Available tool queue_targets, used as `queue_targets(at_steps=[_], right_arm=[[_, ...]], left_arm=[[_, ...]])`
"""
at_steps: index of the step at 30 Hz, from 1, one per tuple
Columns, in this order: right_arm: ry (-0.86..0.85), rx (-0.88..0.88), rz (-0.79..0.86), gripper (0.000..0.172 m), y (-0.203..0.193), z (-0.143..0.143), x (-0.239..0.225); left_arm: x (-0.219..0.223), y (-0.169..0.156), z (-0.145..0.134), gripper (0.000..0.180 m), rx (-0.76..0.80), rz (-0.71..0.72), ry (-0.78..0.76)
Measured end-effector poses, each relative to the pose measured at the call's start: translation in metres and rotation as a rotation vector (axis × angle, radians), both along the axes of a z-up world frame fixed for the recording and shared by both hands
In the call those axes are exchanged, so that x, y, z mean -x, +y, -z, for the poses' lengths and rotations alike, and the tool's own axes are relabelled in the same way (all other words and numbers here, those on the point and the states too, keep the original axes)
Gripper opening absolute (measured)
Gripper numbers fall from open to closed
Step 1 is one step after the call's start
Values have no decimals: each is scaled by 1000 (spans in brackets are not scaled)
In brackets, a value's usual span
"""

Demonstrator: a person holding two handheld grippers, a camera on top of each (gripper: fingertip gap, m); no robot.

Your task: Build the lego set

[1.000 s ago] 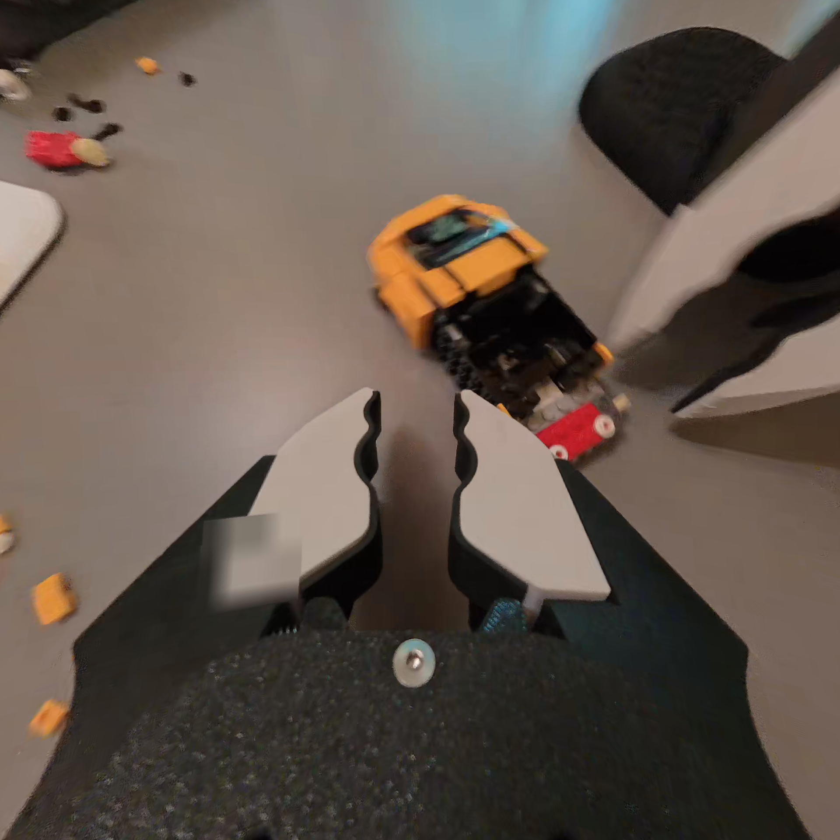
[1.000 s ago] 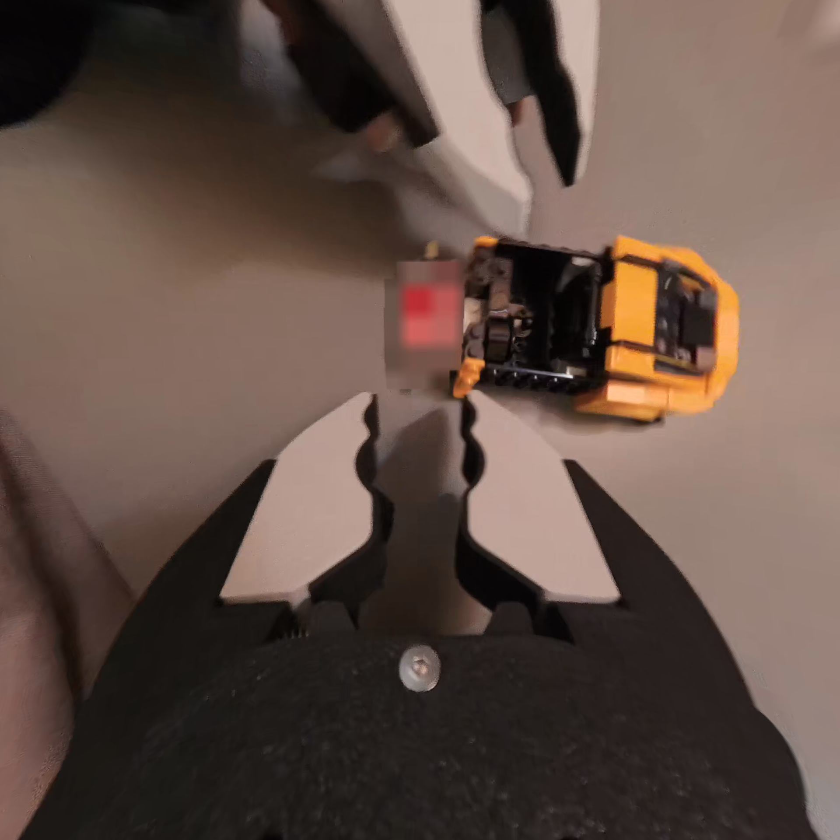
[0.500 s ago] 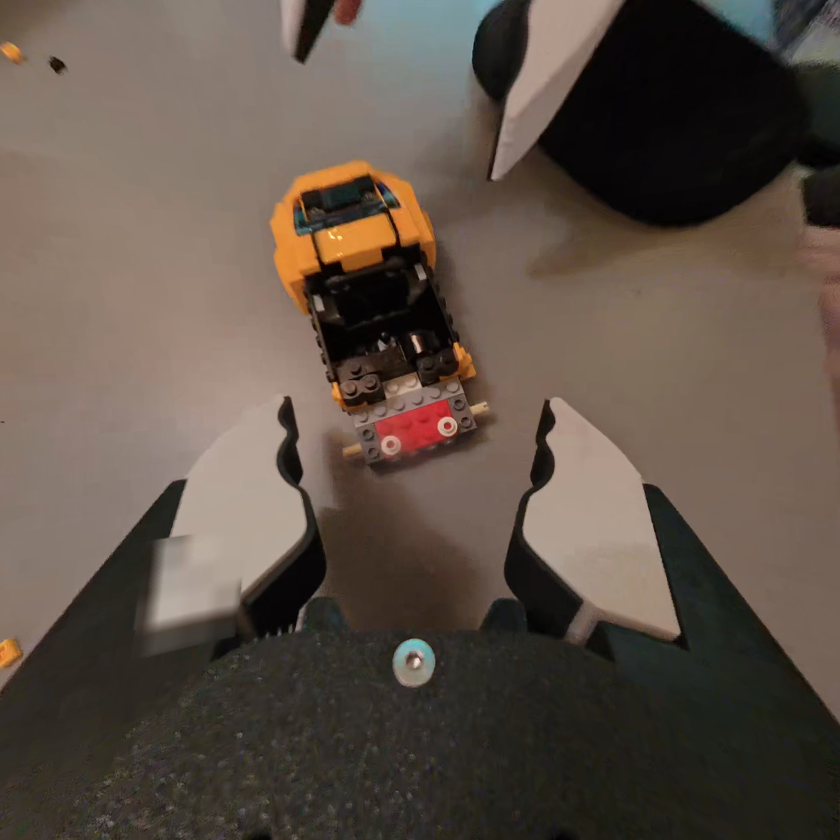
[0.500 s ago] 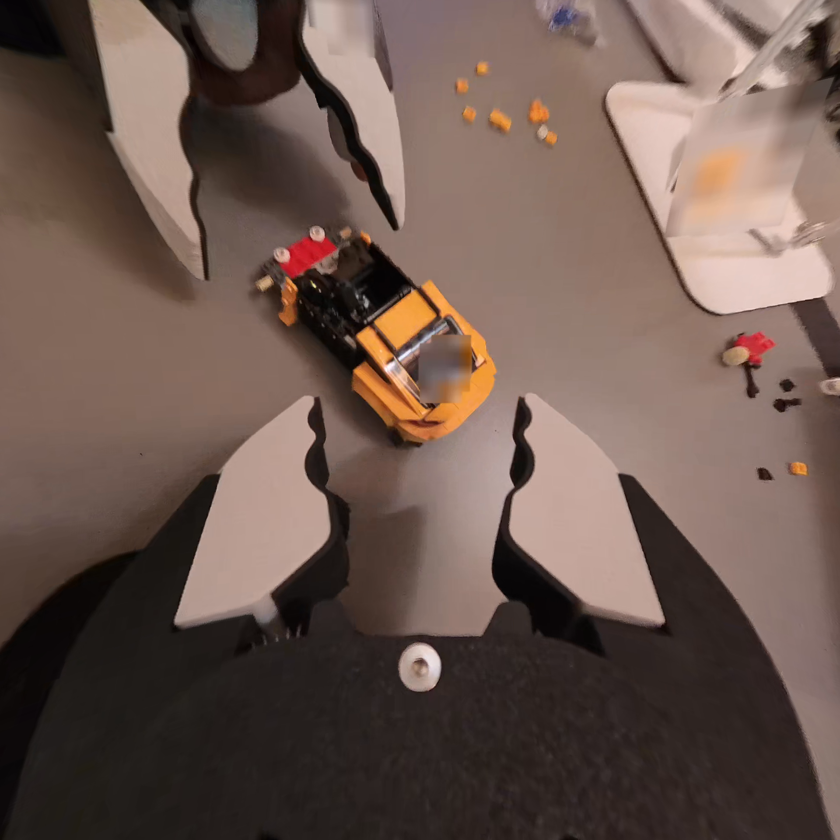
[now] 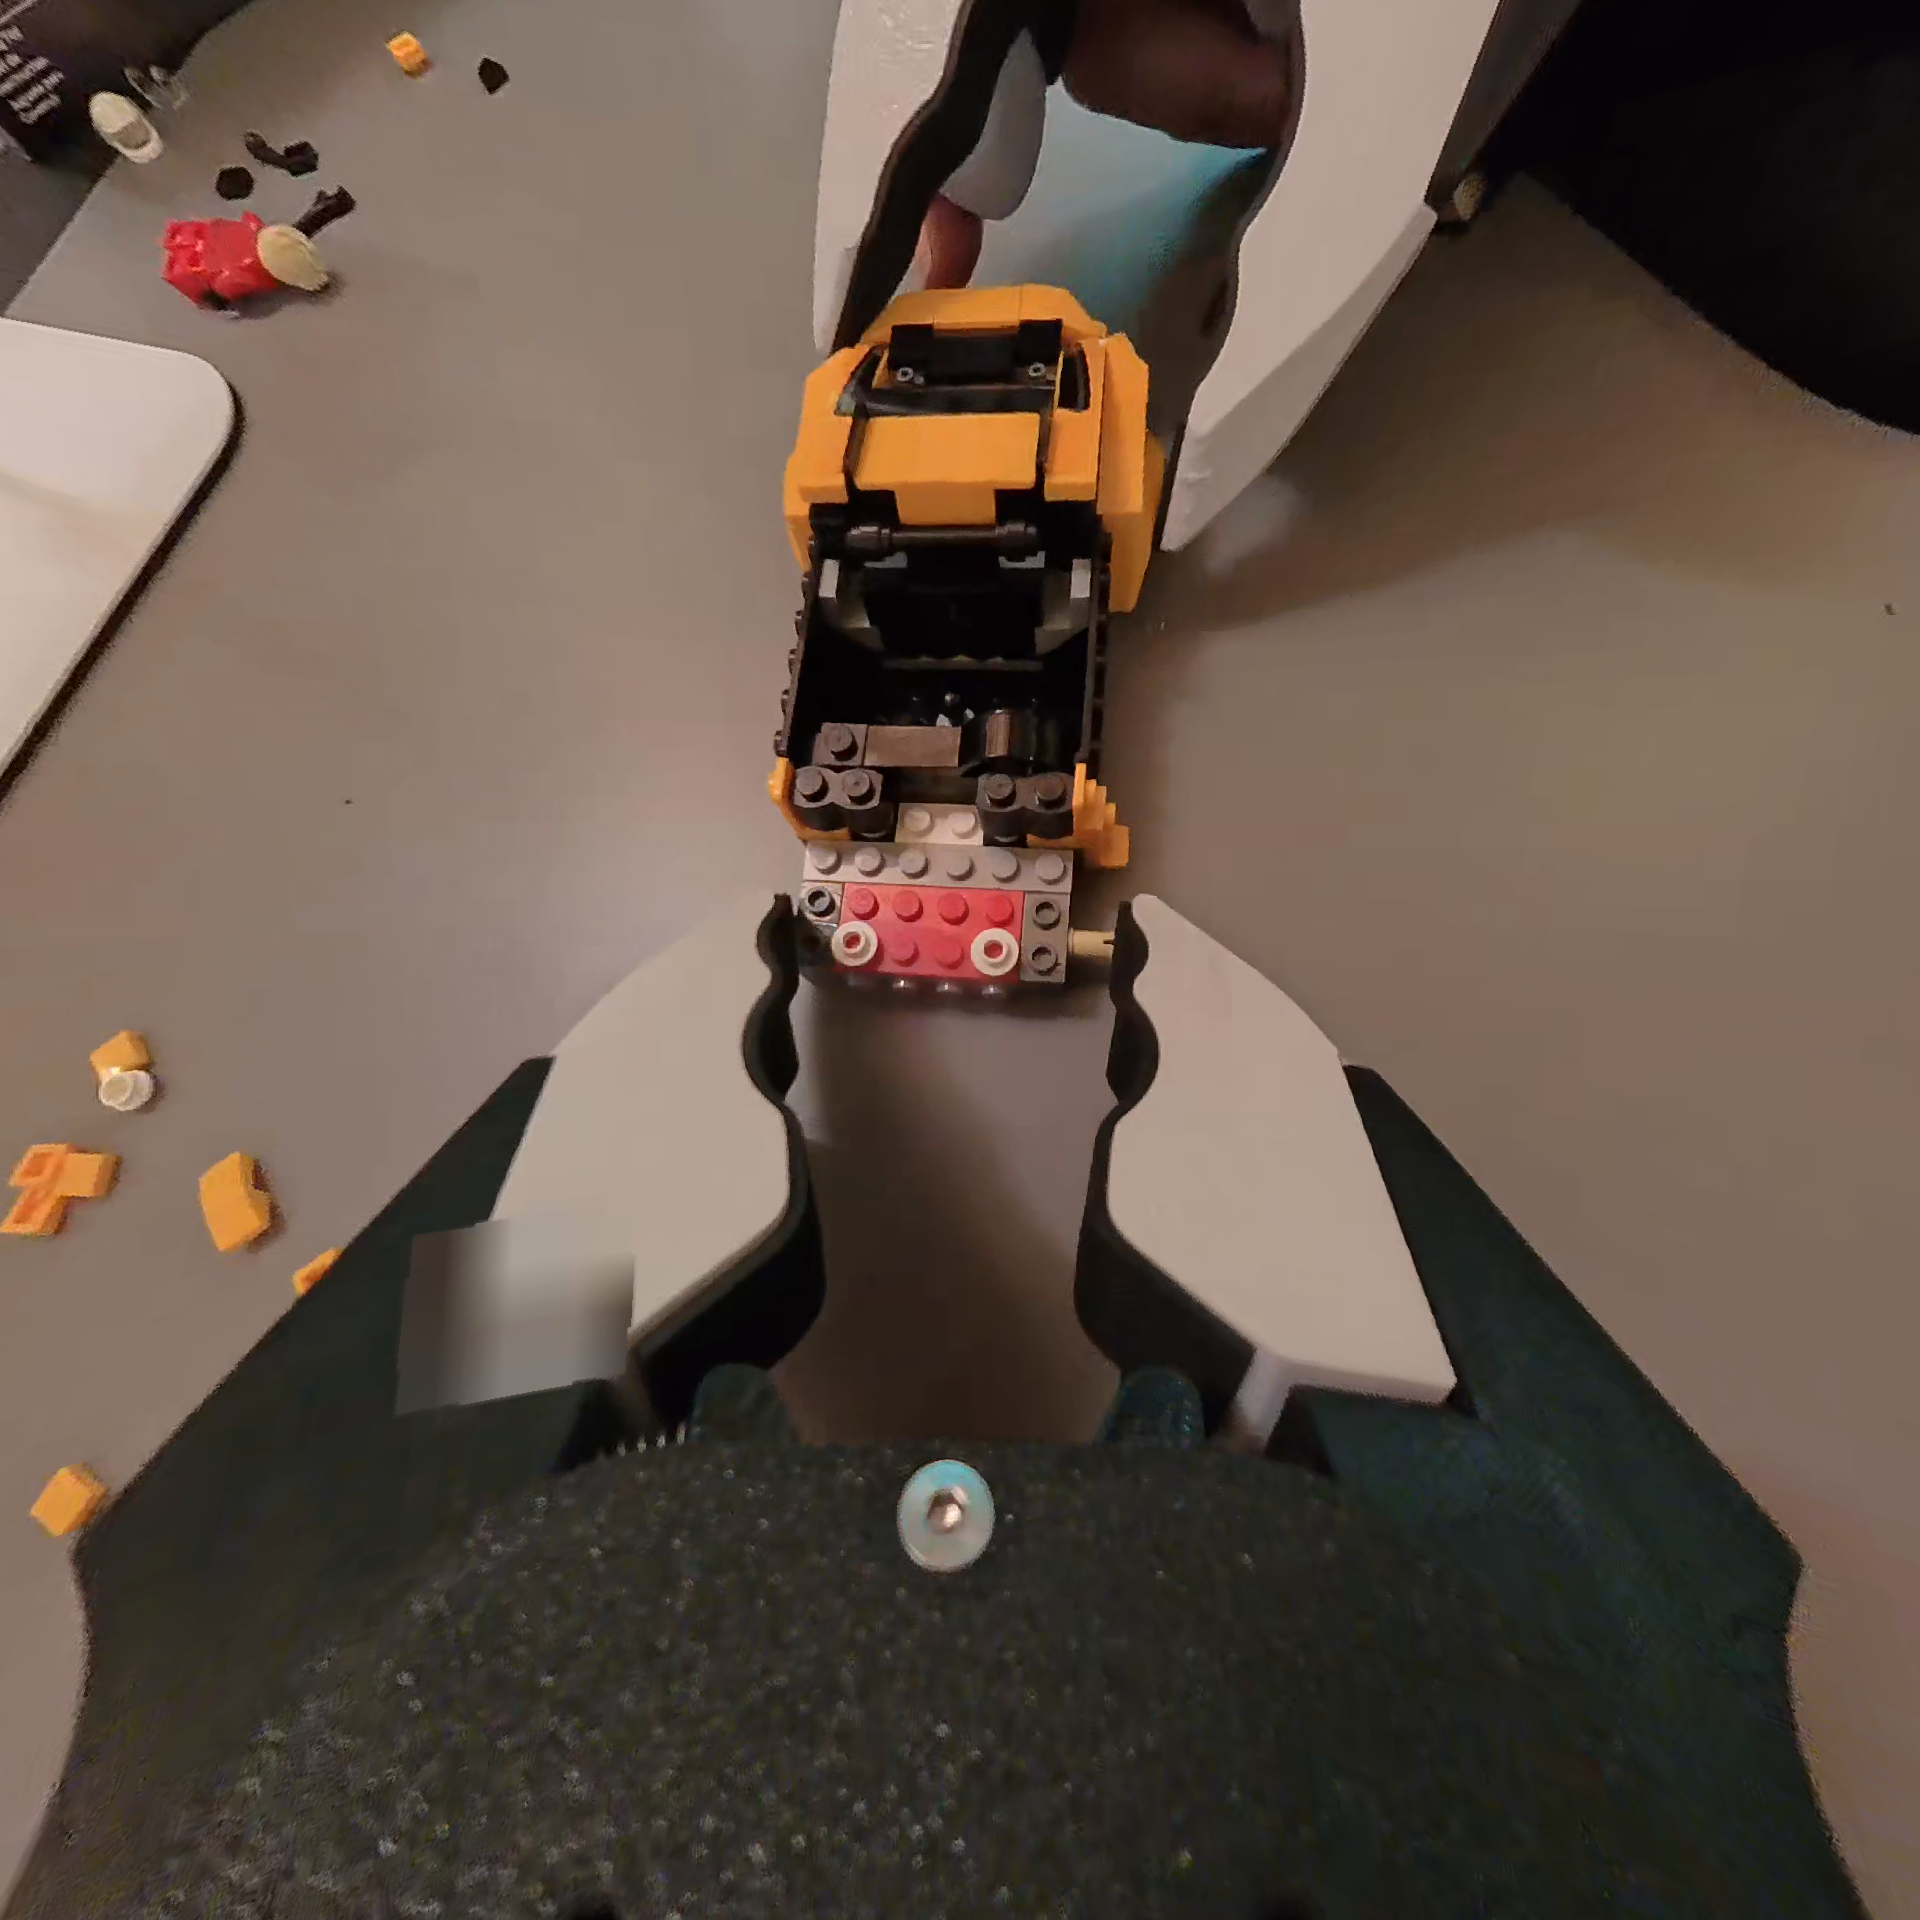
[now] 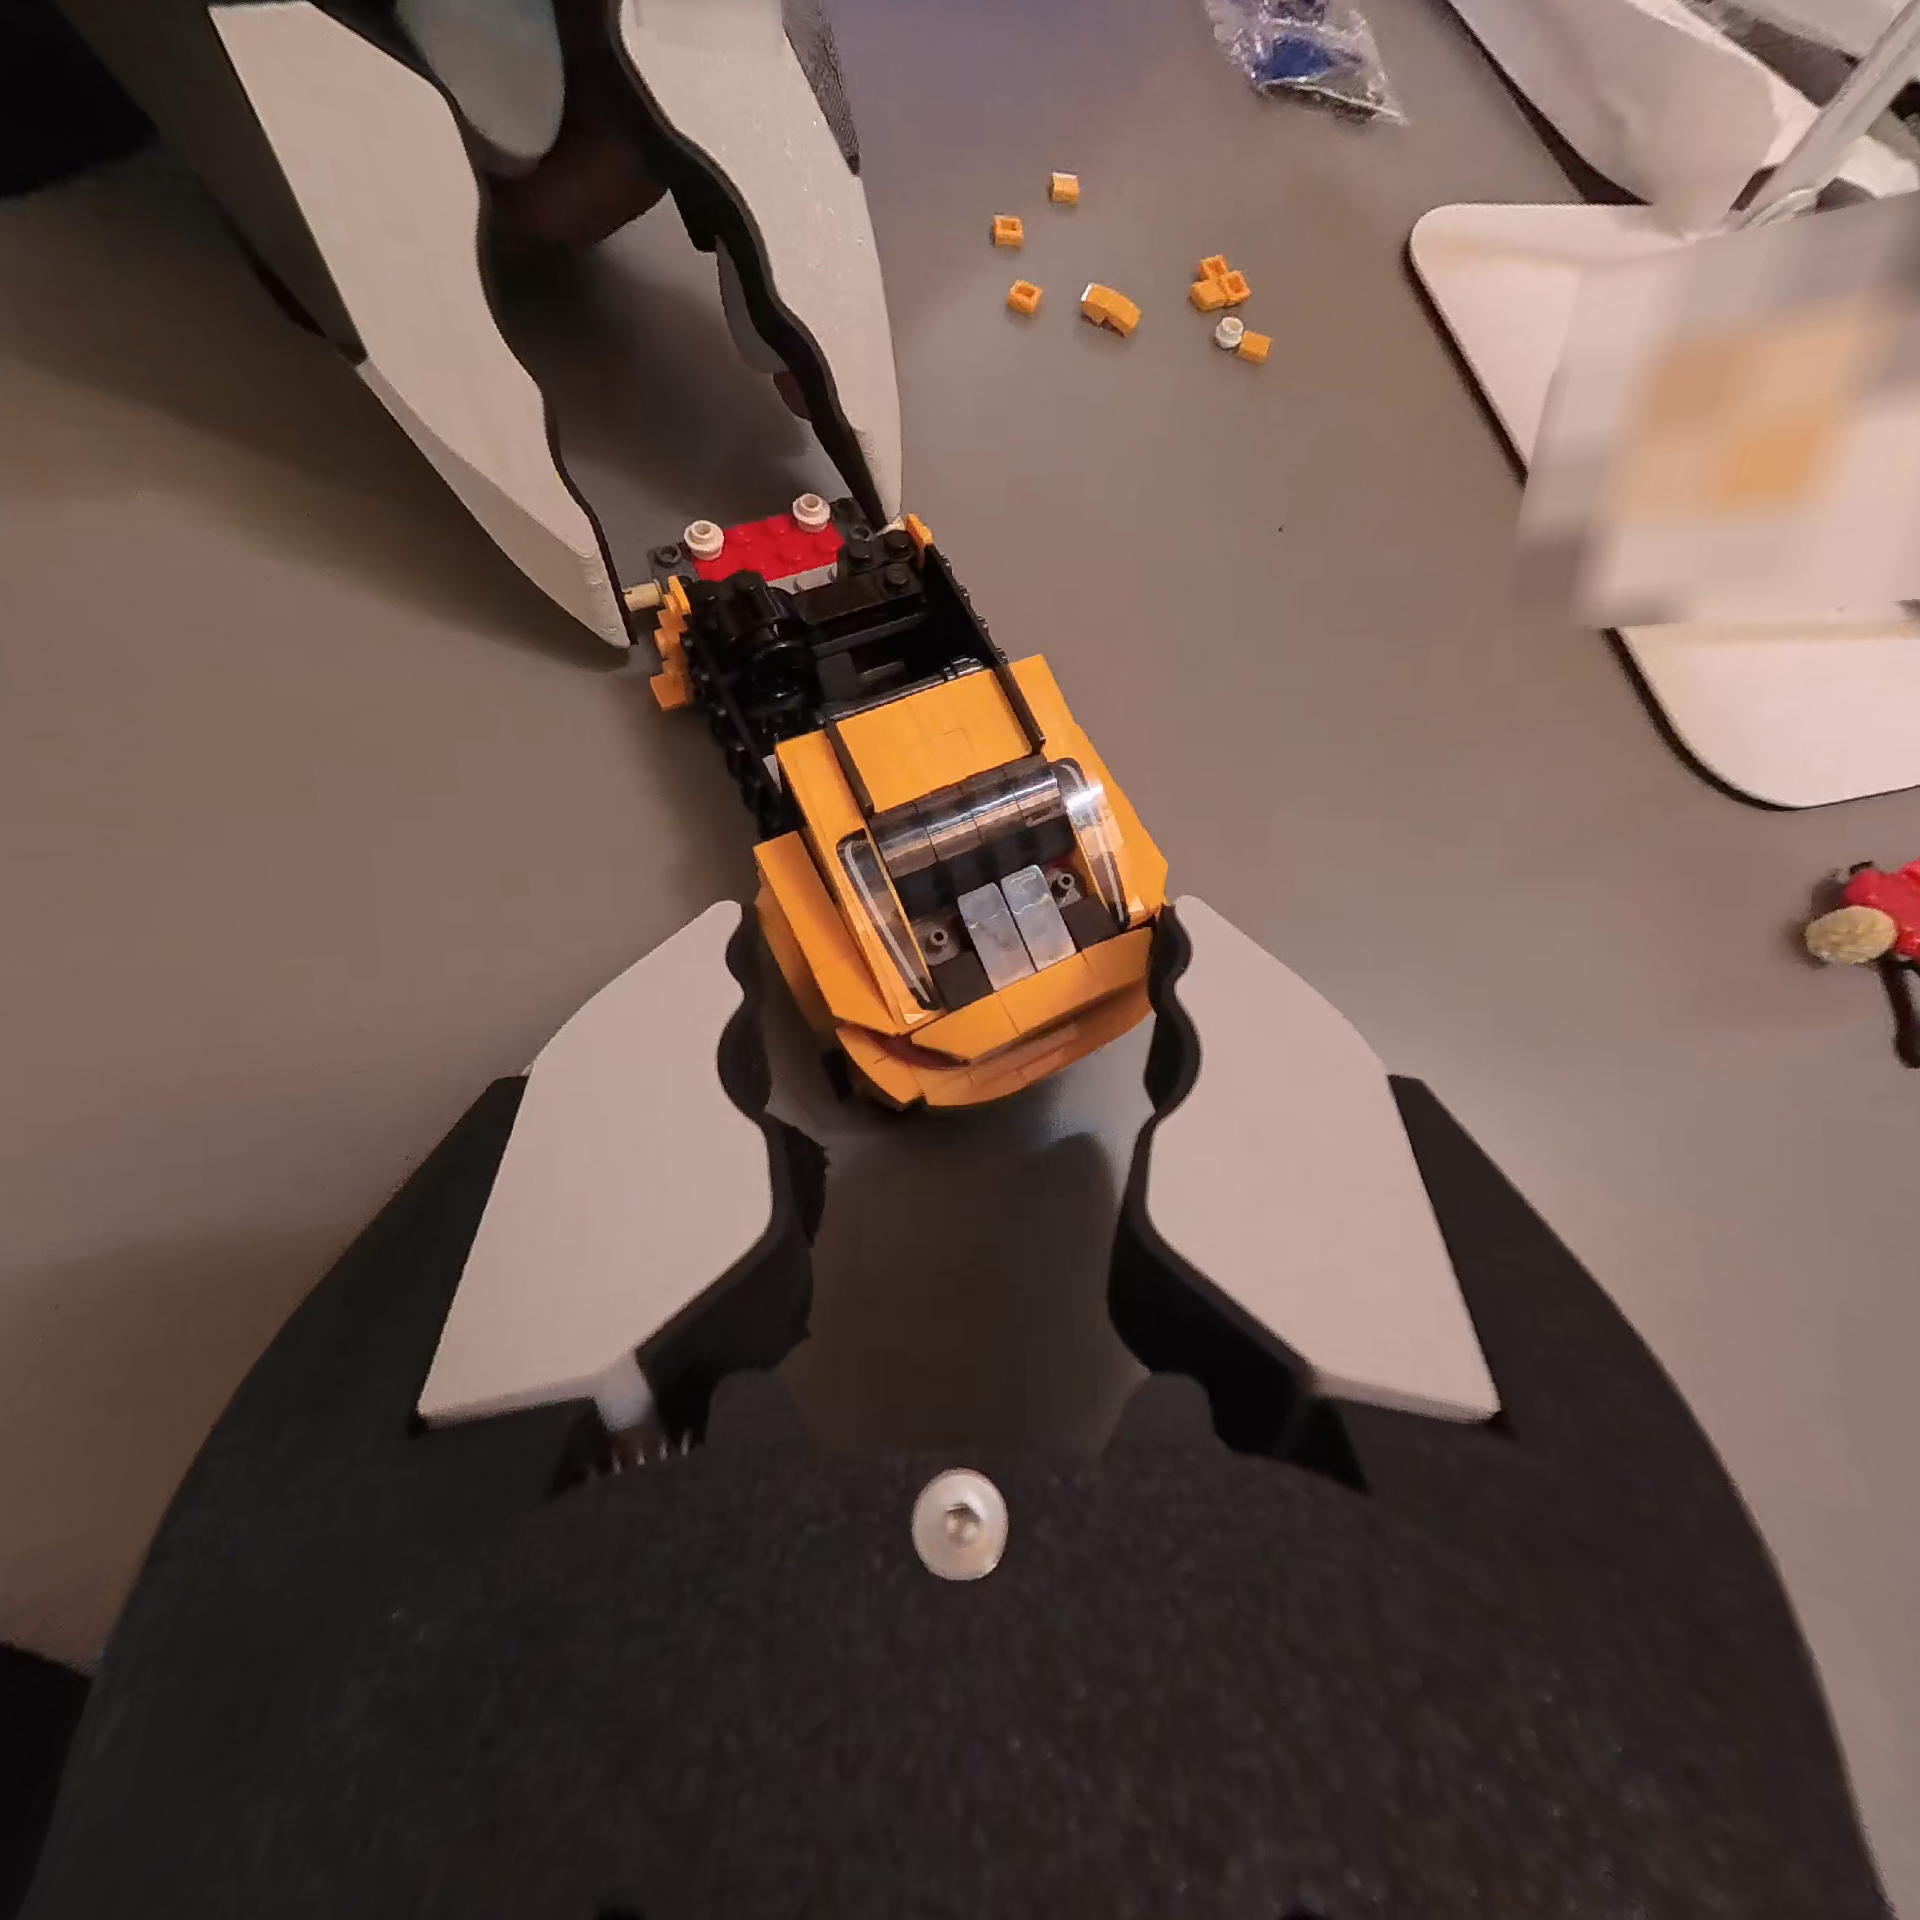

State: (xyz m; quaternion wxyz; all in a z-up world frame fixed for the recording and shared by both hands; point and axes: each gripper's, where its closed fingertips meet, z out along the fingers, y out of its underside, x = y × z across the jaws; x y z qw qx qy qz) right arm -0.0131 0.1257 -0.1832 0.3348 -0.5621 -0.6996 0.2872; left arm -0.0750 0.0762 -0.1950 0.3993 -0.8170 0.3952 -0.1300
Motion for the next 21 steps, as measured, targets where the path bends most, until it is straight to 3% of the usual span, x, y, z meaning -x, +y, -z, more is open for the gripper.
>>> queue_targets(at_steps=[21], right_arm=[[81, -35, 122, 71, 22, -4, 0]], left_arm=[[9, 8, 0, 56, -24, -49, -2]])
